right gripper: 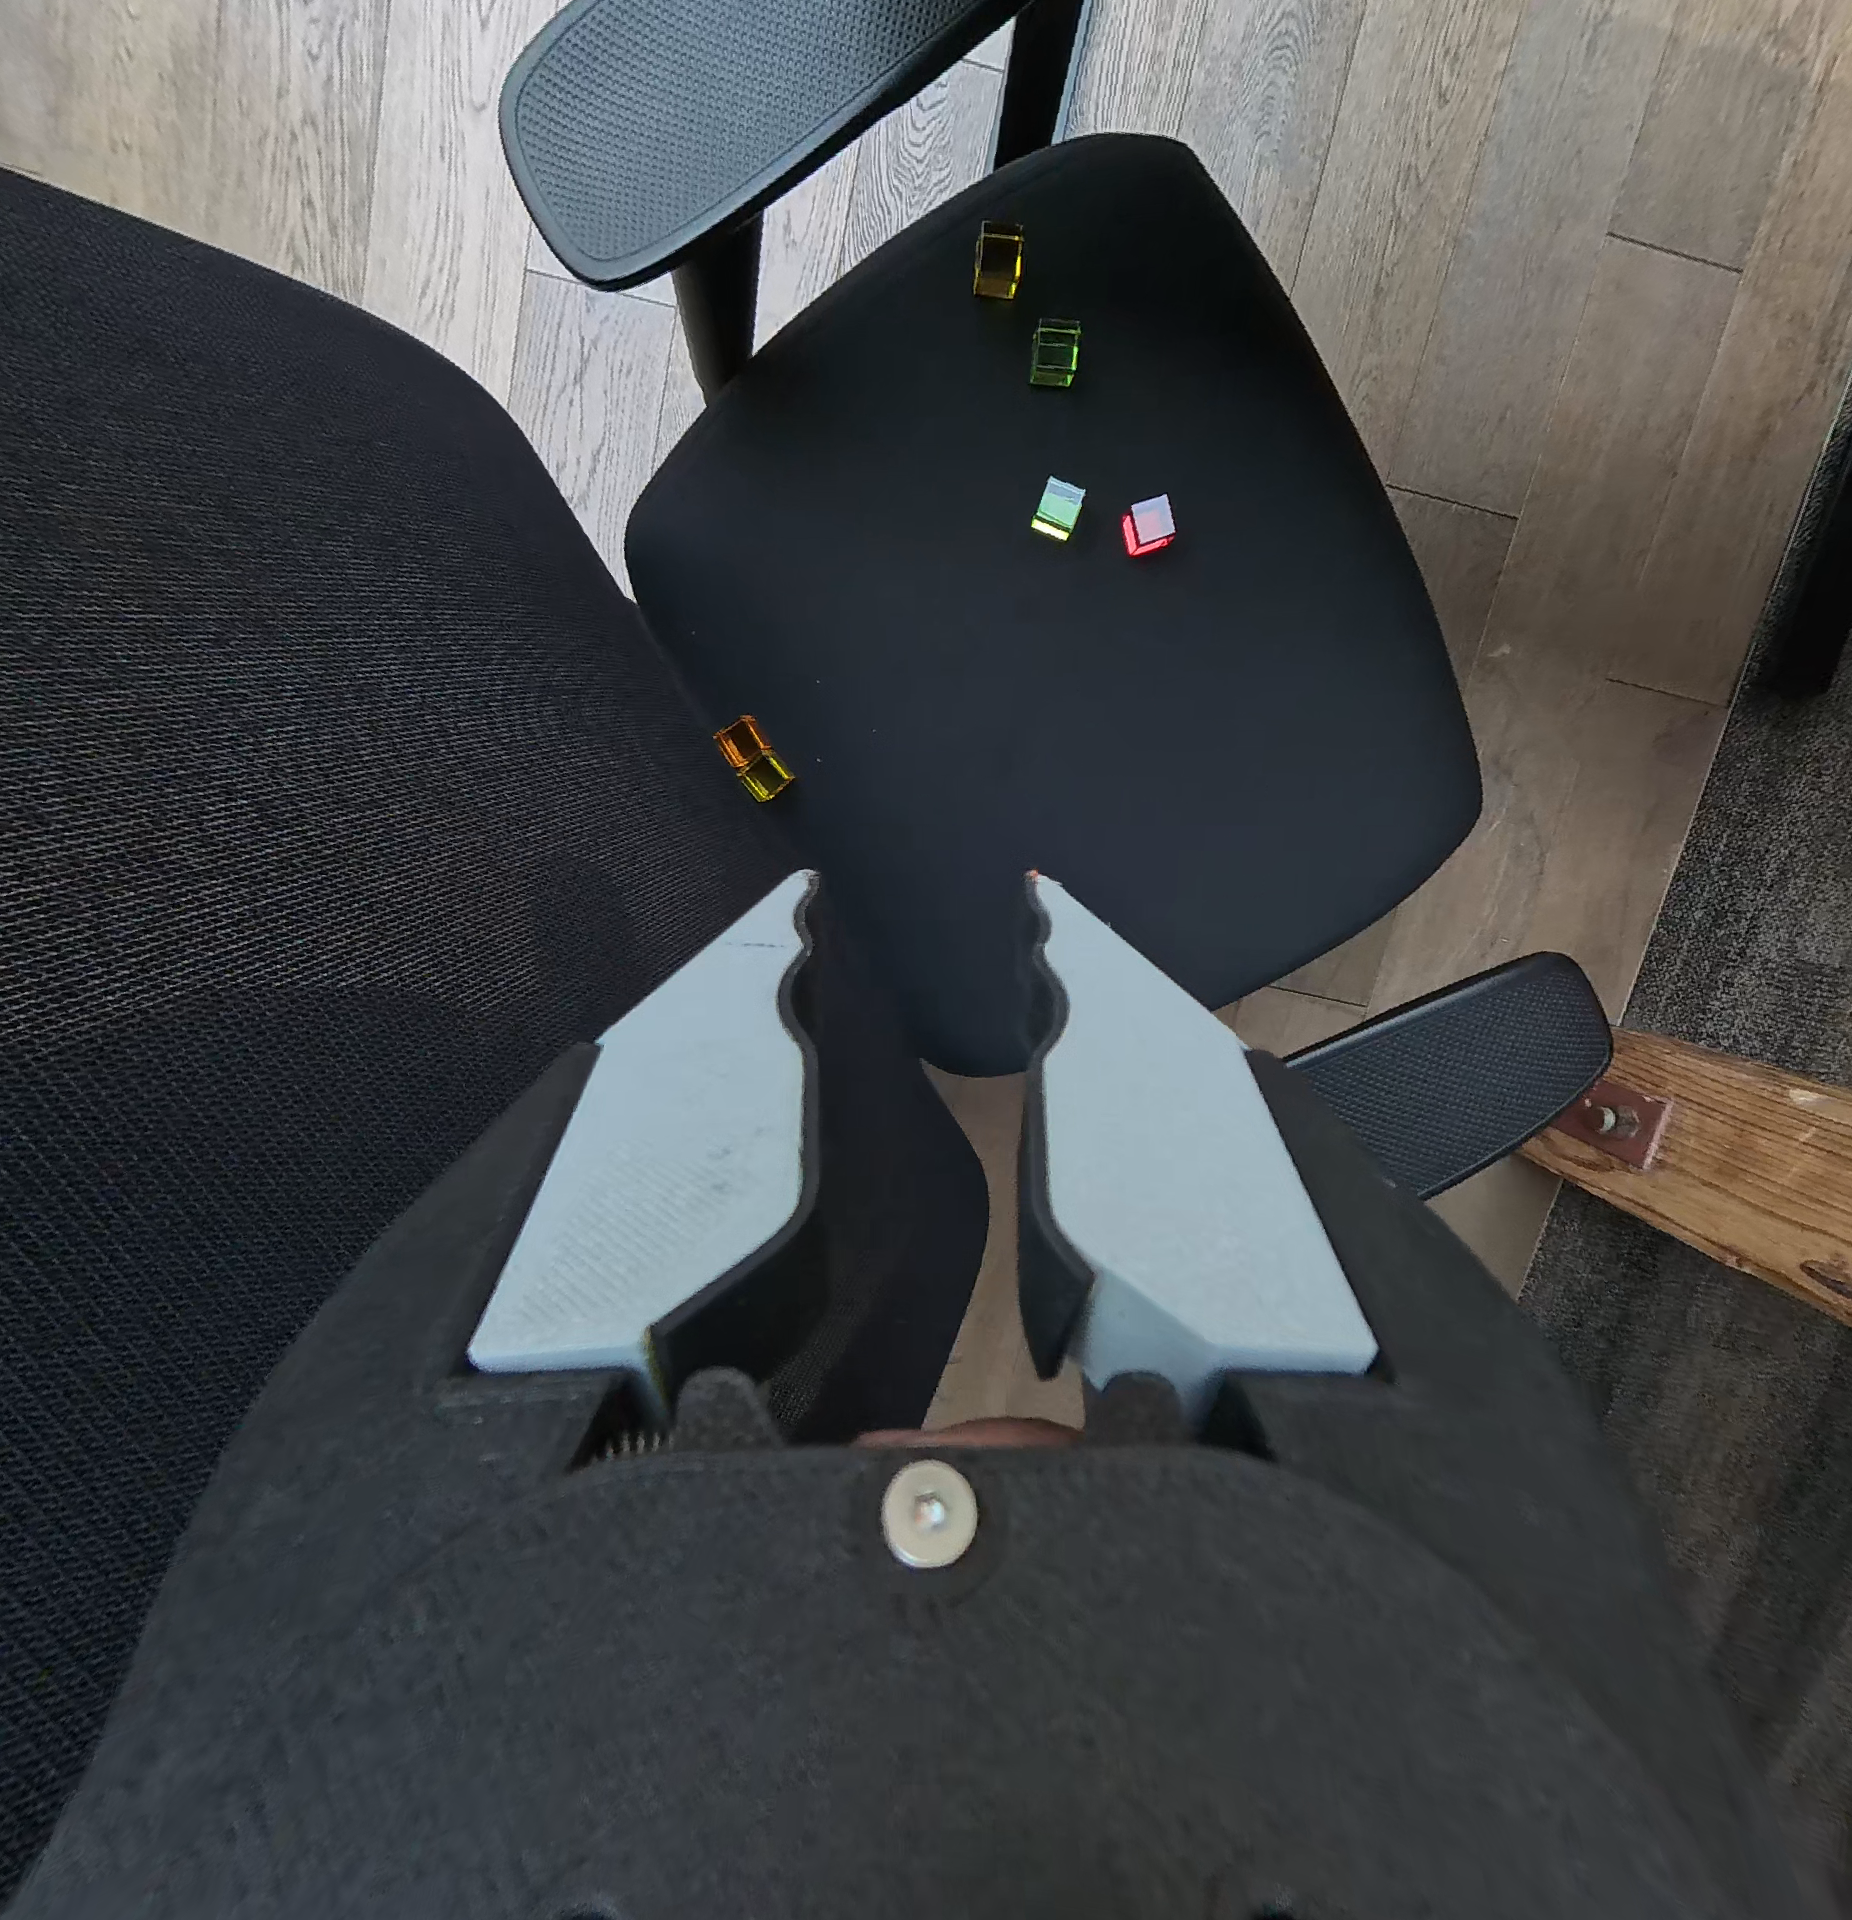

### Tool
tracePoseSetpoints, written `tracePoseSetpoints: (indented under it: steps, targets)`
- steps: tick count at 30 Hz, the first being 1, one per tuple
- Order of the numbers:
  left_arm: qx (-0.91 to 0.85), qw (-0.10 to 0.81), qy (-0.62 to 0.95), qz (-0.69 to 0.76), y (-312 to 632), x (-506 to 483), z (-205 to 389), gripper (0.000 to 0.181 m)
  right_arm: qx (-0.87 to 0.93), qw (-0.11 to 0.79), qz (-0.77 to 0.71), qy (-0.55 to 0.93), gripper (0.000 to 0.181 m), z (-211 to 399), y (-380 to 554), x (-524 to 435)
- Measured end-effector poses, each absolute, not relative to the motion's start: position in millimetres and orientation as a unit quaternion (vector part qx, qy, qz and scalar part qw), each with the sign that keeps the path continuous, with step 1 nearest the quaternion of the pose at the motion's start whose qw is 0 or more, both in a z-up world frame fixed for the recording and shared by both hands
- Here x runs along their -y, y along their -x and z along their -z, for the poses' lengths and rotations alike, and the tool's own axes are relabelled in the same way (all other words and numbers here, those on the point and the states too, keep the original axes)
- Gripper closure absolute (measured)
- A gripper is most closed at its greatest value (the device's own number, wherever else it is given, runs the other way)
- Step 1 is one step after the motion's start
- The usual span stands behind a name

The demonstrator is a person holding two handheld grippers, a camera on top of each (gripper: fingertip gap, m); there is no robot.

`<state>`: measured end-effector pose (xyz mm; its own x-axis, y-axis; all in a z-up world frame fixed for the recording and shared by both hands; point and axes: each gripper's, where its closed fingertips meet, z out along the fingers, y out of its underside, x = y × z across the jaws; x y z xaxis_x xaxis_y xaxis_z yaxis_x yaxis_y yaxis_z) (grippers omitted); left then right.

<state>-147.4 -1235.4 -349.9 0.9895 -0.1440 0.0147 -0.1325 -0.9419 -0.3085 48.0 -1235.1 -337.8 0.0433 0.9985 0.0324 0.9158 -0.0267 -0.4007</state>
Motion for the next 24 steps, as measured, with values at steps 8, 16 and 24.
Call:
tracePoseSetpoints:
  steps: [8,16,24]
  targets:
    - [-0.071,0.154,0.985,0.013,148.9,1235.2,350.9,0.181,0.682,0.168,-0.12,0.702,0.148,336.7,-48.0,1231.7]
    - [-0.07,0.171,0.983,0.004,152.4,1230.0,346.2,0.181,0.637,0.357,-0.089,0.678,0.156,283.1,-32.5,1188.6]
    - [-0.074,0.171,0.982,-0.004,153.9,1229.3,347.6,0.181,0.673,0.283,-0.151,0.667,0.153,307.6,-38.7,1218.5]
